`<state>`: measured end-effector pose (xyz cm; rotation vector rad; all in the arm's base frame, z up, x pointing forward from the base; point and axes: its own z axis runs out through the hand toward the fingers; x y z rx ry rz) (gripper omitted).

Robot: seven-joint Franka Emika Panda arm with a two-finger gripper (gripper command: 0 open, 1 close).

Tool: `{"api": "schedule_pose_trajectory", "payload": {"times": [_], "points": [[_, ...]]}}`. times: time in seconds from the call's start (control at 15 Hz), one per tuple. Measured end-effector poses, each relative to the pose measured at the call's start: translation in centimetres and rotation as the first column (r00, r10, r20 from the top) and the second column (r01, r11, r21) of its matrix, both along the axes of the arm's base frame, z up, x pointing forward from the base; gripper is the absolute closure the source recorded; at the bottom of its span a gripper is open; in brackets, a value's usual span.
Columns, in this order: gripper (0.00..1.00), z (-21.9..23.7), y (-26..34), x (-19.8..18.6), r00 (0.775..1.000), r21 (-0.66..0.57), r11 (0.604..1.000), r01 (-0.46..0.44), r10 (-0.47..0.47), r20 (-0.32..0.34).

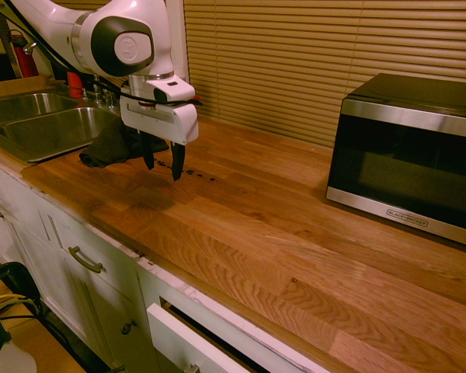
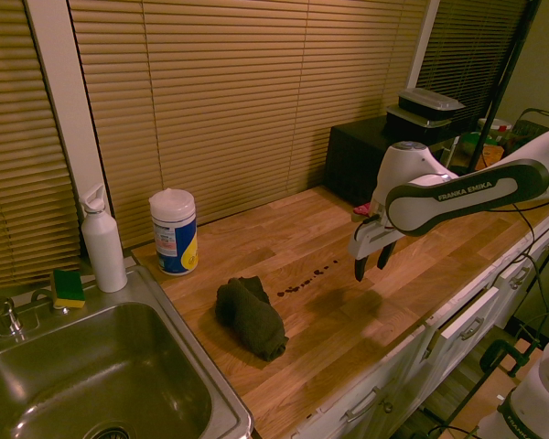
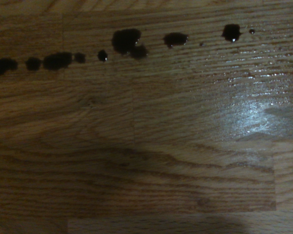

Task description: Clear the spill

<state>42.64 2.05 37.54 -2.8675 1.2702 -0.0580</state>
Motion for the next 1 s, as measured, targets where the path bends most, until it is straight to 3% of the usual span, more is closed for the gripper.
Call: {"api": "schedule_pose_trajectory", "payload": {"times": [0.47, 1.0], "points": [[0.00, 1.9, 3.1, 1.1, 0.999, 0.006, 0.999, -0.035, 0.035, 0.042], [0.00, 5.0, 15.6, 3.0, 0.988, 0.026, 0.995, -0.097, 0.093, 0.121]]}}
